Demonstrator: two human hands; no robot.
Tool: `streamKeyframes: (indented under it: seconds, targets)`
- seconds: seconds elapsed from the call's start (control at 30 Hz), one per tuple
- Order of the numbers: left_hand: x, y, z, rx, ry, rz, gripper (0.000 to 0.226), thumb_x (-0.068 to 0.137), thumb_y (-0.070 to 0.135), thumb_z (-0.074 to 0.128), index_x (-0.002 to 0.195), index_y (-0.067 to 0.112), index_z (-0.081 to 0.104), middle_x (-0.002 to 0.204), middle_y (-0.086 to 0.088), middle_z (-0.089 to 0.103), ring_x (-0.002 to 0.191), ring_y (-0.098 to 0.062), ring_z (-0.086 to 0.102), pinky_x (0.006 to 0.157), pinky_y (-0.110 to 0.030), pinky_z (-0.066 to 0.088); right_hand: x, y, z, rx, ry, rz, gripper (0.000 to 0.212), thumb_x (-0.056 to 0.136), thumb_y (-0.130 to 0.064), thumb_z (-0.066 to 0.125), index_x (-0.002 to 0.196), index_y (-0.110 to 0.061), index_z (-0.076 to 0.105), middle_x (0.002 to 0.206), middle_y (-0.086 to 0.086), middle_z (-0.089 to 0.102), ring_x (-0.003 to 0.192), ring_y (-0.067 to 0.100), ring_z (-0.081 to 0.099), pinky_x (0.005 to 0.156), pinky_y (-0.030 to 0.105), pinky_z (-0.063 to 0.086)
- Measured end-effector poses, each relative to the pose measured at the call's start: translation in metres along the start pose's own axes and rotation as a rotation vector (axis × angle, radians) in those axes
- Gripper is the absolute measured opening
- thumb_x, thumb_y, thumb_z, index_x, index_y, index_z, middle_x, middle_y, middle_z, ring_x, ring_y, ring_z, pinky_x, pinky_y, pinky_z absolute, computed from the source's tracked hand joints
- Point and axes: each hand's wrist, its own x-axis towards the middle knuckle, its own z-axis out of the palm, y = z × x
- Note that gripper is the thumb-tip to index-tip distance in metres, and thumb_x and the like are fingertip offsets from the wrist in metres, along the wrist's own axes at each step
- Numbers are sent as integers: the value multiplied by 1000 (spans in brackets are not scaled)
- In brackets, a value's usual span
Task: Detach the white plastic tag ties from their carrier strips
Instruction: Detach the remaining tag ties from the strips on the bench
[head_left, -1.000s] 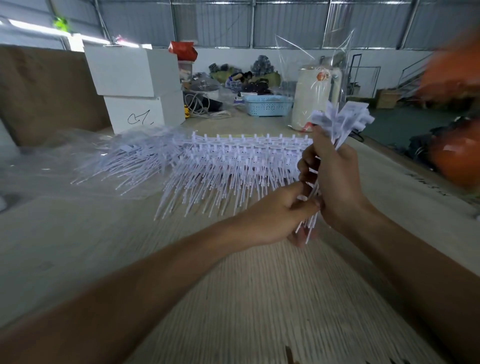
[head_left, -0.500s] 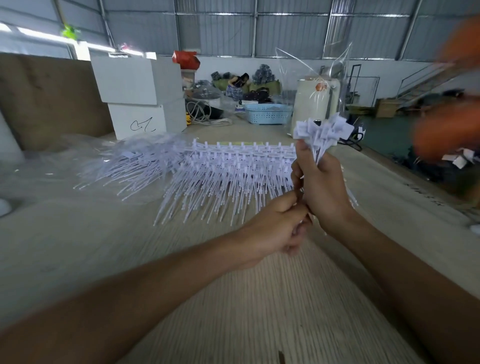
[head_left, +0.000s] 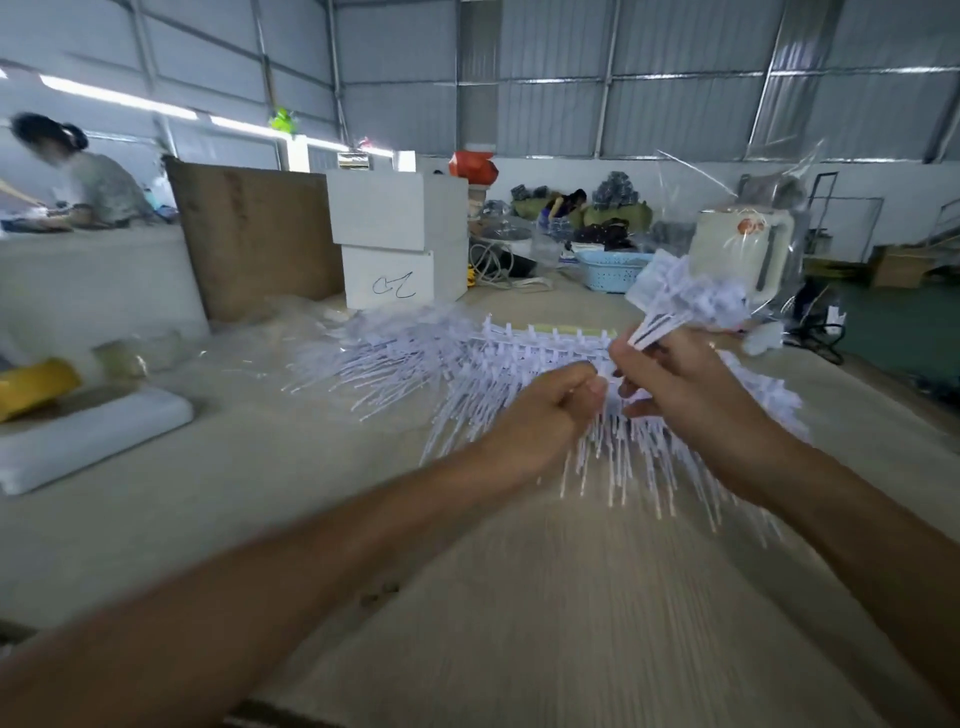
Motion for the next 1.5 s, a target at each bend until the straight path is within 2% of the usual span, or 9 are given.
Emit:
streamKeyframes:
  seconds: [0.13, 0.43, 0.77, 0.93, 1.0, 1.03, 1.13, 1.37, 1.5]
  targets:
    - [-12, -22, -57, 151, 80, -39, 39, 107, 20, 44, 69, 20, 41, 59, 6, 40, 52, -5, 37, 57, -29, 32, 26, -17, 47, 12, -195, 84, 21, 101, -32, 58, 110, -14, 59, 105, 11, 61, 82, 19, 64, 74, 39, 58]
    - [-78, -54, -121, -158, 360, -546, 39, 106, 12, 37, 68, 16, 43, 42, 8, 31, 34, -7, 23, 38, -14, 17, 51, -35, 199, 91, -399, 267, 22, 100, -16, 52, 100, 3, 62, 69, 12, 59, 49, 17, 55, 44, 22, 49]
    - [-80, -53, -171, -351, 230, -876, 40, 109, 22, 36, 70, 16, 41, 41, 5, 27, 26, -4, 20, 30, -8, 16, 75, -27, 255, 129, -526, 518, 10, 94, -7, 59, 84, -6, 55, 66, 11, 57, 52, 18, 57, 38, 17, 44]
    - [-58, -63, -201, -434, 260, -927, 37, 108, 13, 24, 79, 13, 46, 42, 6, 25, 27, -3, 17, 27, -13, 12, 92, -38, 236, -614, -332, -33, 36, 99, -35, 61, 77, -9, 51, 71, 11, 60, 60, 23, 61, 58, 31, 50]
    - [-48, -71, -209, -447, 270, -944, 37, 108, 12, 23, 80, 12, 46, 42, 6, 26, 28, -3, 17, 27, -13, 12, 97, -43, 222, -1034, -94, -404, 12, 95, -18, 65, 99, -10, 57, 100, 13, 60, 73, 29, 62, 59, 34, 41]
    - [-44, -74, -212, -455, 266, -947, 37, 108, 13, 23, 80, 11, 47, 42, 6, 27, 28, -4, 18, 27, -13, 12, 100, -45, 217, -1133, -24, -510, 29, 89, -5, 67, 115, -10, 54, 115, 14, 54, 68, 30, 59, 55, 35, 36]
    - [-29, -83, -214, -489, 262, -931, 36, 109, 16, 25, 81, 12, 47, 42, 7, 26, 28, -4, 19, 28, -14, 13, 113, -48, 208, -1257, 4, -572, 73, 78, 9, 69, 139, -14, 37, 133, 18, 38, 62, 27, 44, 49, 33, 33]
    - [-19, -91, -212, -569, 244, -862, 32, 109, 21, 32, 83, 12, 48, 48, 8, 23, 32, -3, 19, 28, -14, 13, 143, -47, 202, -1186, 144, -538, 87, 77, 7, 72, 148, -16, 26, 130, 20, 41, 86, 31, 54, 52, 36, 41]
    - [-33, -80, -219, -589, 183, -836, 30, 109, 23, 34, 84, 14, 47, 49, 8, 22, 33, -3, 18, 28, -14, 13, 151, -46, 193, -1205, 97, -559, 44, 83, 9, 64, 122, -9, 55, 109, 13, 59, 93, 33, 59, 59, 37, 39]
